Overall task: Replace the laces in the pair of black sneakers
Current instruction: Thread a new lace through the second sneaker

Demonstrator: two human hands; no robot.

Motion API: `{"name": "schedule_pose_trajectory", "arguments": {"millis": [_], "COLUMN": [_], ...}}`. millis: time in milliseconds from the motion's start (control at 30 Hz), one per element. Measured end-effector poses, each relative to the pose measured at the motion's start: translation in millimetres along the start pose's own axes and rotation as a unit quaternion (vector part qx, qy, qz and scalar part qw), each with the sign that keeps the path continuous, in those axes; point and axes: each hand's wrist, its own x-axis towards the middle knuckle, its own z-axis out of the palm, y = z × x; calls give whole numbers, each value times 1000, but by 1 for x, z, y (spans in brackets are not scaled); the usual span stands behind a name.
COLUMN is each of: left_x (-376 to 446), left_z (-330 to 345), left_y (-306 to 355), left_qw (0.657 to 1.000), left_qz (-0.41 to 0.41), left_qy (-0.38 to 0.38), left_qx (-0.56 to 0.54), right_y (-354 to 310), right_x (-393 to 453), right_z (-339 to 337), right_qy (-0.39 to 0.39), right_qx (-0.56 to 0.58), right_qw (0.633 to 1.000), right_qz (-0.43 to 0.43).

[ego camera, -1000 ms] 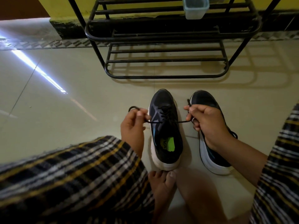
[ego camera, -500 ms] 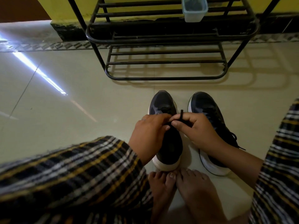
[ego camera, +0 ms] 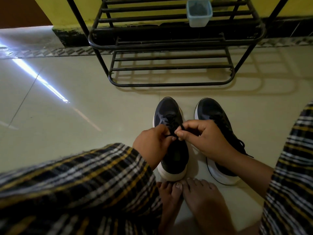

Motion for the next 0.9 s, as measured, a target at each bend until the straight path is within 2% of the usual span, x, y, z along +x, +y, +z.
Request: {"name": "schedule_pose_trajectory", "arguments": {"millis": [133,200,267,333,400,500,667,700,800,867,900], "left_x": [3,2,0,-2,-1,2,8,8,8,10,10], "left_z": [2,-1,-5,-9,-9,-10,-11,-11,-14,-15,-14], "left_y": [4,11,16,21,19,15,6,6,6,6,5], "left_qw": [1000,994,951,899,875,862,819,798,700,669,667], "left_qz": [3,-13,-62,-93,-104,-123,-164,-164,-168,-170,-174], "left_qy": [-7,-30,-65,-95,-93,-60,-13,-8,7,27,38], "left_qx": [25,-102,-295,-417,-464,-487,-550,-580,-694,-723,-723], "right_y": [3,4,5,8,8,6,3,3,3,4,4], "right_x": [-2,-2,-1,2,4,7,10,10,11,11,11], "right_z": [1,1,-1,-5,-6,-5,-9,-9,-10,-10,-9], "right_qy": [-14,-7,10,32,39,31,16,15,35,51,54], "right_qx": [-8,-12,-24,-24,-18,-3,12,2,-55,-102,-125], "right_qw": [1000,1000,1000,999,999,999,1000,1000,998,993,991], "right_qz": [2,-3,-6,-7,-14,-28,-5,-2,2,4,8]}}
